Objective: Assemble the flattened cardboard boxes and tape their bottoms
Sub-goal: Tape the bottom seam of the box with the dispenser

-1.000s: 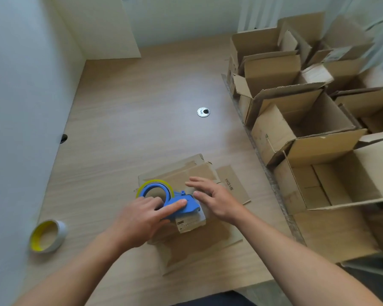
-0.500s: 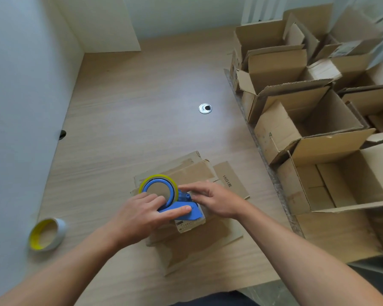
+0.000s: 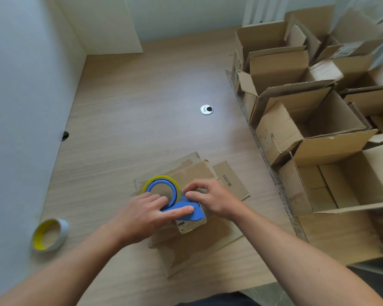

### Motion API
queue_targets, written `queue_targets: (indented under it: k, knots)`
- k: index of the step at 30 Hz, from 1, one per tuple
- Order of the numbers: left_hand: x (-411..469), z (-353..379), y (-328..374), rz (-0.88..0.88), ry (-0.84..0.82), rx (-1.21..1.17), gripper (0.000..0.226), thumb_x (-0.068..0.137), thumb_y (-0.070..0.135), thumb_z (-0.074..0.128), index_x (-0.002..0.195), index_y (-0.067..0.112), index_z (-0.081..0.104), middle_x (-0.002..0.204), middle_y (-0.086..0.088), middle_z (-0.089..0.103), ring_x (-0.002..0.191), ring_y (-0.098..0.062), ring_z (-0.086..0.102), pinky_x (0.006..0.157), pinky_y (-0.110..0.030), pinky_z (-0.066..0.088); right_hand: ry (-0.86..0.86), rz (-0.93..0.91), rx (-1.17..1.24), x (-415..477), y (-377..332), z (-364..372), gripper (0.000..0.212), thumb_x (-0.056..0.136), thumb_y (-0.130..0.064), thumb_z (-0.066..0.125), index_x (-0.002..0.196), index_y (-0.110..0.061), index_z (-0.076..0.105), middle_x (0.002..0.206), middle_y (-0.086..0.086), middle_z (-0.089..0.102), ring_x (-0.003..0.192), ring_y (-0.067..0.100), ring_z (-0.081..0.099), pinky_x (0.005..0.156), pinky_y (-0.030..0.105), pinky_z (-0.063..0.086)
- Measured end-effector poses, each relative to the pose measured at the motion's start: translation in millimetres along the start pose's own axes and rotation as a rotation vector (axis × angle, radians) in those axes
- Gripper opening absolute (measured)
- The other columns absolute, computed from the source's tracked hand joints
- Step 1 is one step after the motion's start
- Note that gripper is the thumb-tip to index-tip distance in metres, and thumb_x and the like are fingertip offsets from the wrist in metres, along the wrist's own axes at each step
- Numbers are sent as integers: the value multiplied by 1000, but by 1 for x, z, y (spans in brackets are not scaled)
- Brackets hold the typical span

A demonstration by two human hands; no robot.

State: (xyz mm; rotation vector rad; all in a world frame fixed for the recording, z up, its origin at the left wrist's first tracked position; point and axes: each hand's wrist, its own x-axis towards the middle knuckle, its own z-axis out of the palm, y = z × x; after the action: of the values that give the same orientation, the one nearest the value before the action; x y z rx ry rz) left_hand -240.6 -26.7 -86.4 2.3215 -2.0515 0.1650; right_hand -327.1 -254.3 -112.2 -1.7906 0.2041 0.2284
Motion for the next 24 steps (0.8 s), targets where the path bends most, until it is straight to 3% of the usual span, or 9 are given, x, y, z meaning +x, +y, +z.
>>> queue_targets:
  k: [5,8,11,13,16,19,24]
  knots:
    - [-3,-2,4,4,1,-19,57,96,18,39,148,39,32,70,2,46,54,-18,40,48,-27,35,12,19,82,-2,0,3,30,91,-31,66,116,-48,65,103,-14,71,104,6,67,97,37,54]
    - [-4,-1,4,1,31,1,55,100,13,34,149,39,32,72,1,48,56,-19,42,50,-28,40,40,-19,100,-5,1,2,34,91,-32,66,122,-45,63,108,-12,69,106,6,65,98,37,53]
    - [-9,3,2,-36,85,5,69,91,6,44,150,39,31,75,0,51,58,-20,46,53,-30,44,130,-76,155,-11,2,-2,25,94,-20,65,117,-30,66,122,-9,65,119,5,58,105,37,47]
    - [-16,7,1,-52,109,19,77,87,-1,43,152,40,29,77,-1,53,60,-22,49,56,-31,46,143,-89,138,-14,4,-9,14,94,-12,63,101,-22,69,117,-5,66,116,10,59,104,39,47]
    - [-26,12,0,-41,110,54,84,86,-5,39,155,40,22,81,-2,54,63,-23,50,60,-34,48,74,-133,-19,-18,7,-12,15,90,-7,64,92,-20,70,113,-6,65,111,4,58,97,21,44]
    - [-27,14,1,-44,104,56,83,87,-4,41,155,41,23,84,-2,53,65,-23,51,62,-34,48,48,-170,-88,-20,11,-8,13,90,-11,66,97,-20,72,114,-11,62,112,2,57,93,14,41]
    - [-25,15,0,-27,102,70,82,88,-4,40,155,41,23,84,-2,51,66,-21,48,62,-33,45,26,-105,-59,-18,9,-5,17,96,-28,62,106,-30,75,119,-19,57,116,-2,54,96,21,46]
